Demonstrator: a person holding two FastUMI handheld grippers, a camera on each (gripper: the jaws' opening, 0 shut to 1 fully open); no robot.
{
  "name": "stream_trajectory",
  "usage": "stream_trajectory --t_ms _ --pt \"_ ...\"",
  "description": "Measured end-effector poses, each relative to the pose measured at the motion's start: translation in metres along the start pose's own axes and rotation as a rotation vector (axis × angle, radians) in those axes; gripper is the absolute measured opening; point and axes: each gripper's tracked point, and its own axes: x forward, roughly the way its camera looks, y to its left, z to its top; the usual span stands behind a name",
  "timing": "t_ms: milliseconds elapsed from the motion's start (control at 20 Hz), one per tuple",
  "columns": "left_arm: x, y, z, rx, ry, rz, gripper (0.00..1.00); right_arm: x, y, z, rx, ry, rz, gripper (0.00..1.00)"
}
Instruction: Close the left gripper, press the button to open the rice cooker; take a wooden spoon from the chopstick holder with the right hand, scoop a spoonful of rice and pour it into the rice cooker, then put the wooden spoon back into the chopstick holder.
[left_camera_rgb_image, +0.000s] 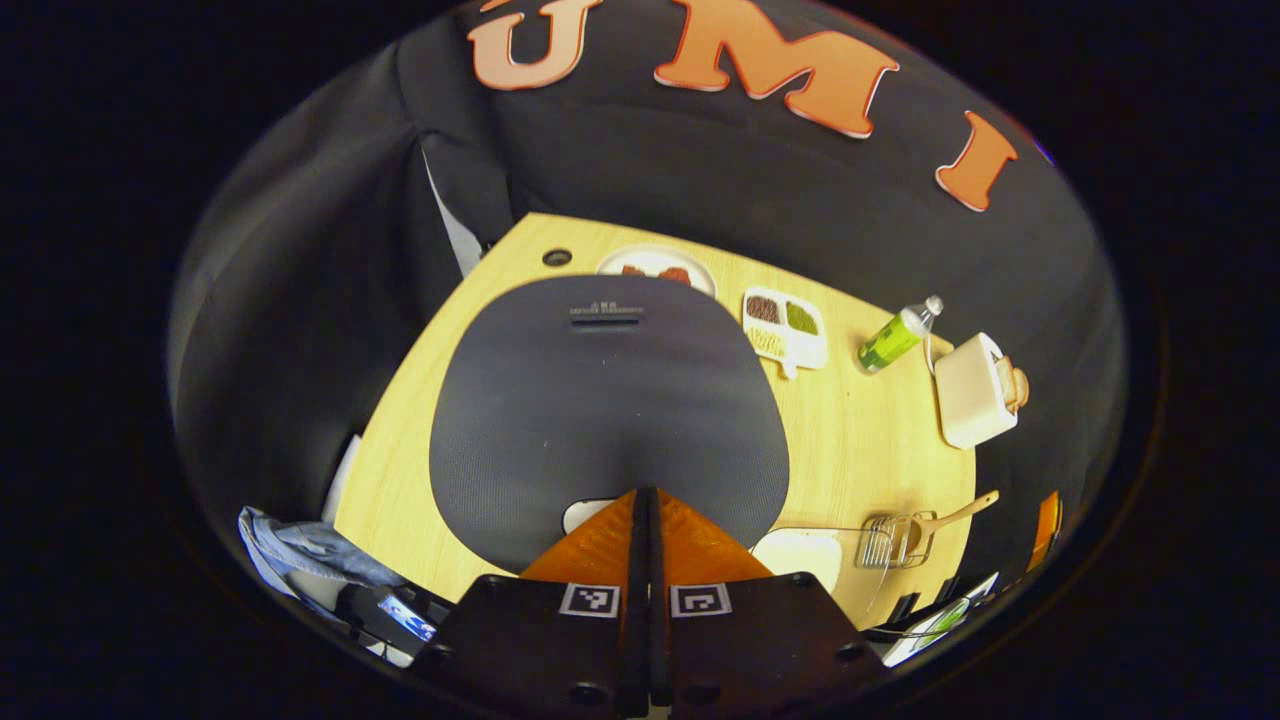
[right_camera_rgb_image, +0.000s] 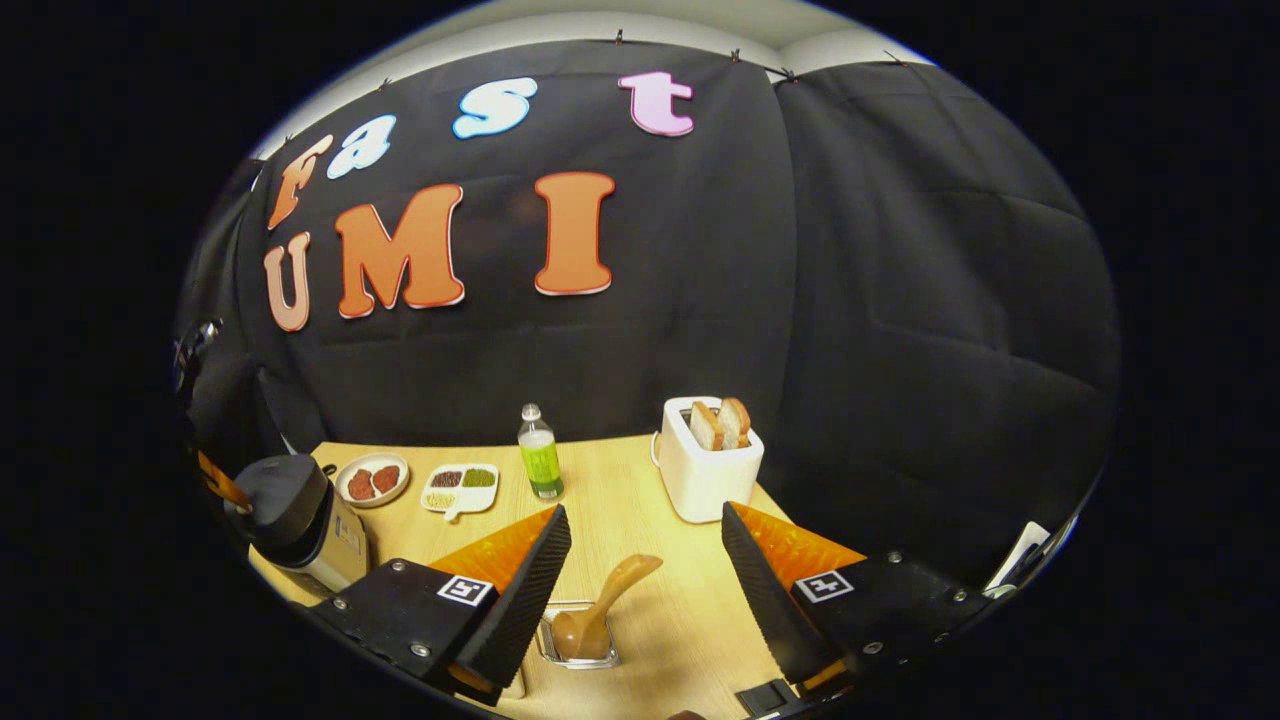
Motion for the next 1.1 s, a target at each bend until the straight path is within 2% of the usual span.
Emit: stream_trajectory --t_ms 100,150,200,250,350,450,500,600,650,750,900,1000,1050,1100 --pt "-0.020 -0.001 0.037 0.048 -0.174 0.019 0.05 0.007 0.004 -0.019 -0.005 0.052 0.019 0.94" --pt "-0.030 -0.002 0.053 0.057 -0.242 0.029 0.01 0.012 0.007 -0.027 -0.005 0.077 0.027 0.93" --pt "-0.040 -0.004 0.068 0.044 -0.289 0.026 0.05 0.016 0.010 -0.034 -0.005 0.105 0.041 0.92" --pt "-0.051 -0.005 0.081 0.025 -0.340 0.025 0.01 0.019 0.013 -0.040 -0.003 0.123 0.052 0.92" --pt "-0.070 -0.004 0.103 0.017 -0.449 0.036 0.05 0.025 0.016 -0.051 0.001 0.158 0.067 0.89" --pt "-0.091 -0.007 0.109 0.042 -0.549 0.046 0.05 0.031 0.016 -0.060 0.009 0.189 0.074 0.88" --pt "-0.104 -0.007 0.112 0.062 -0.589 0.064 0.02 0.036 0.016 -0.065 0.012 0.206 0.069 0.88" --pt "-0.123 -0.010 0.110 0.105 -0.645 0.082 0.05 0.043 0.020 -0.079 0.025 0.252 0.077 0.87" --pt "-0.132 -0.012 0.109 0.123 -0.667 0.086 0.16 0.048 0.023 -0.086 0.036 0.277 0.085 0.88" --pt "-0.143 -0.015 0.104 0.146 -0.698 0.098 0.46 0.055 0.030 -0.099 0.052 0.319 0.100 0.87" --pt "-0.152 -0.011 0.094 0.159 -0.713 0.136 0.59 0.070 0.030 -0.117 0.067 0.370 0.089 0.87" --pt "-0.154 -0.011 0.085 0.166 -0.710 0.155 0.71 0.079 0.034 -0.124 0.109 0.400 0.086 0.79" --pt "-0.156 -0.009 0.079 0.171 -0.709 0.165 0.71 0.082 0.036 -0.128 0.138 0.417 0.089 0.70" --pt "-0.158 -0.008 0.075 0.174 -0.709 0.175 0.71 0.087 0.037 -0.132 0.161 0.437 0.088 0.72"
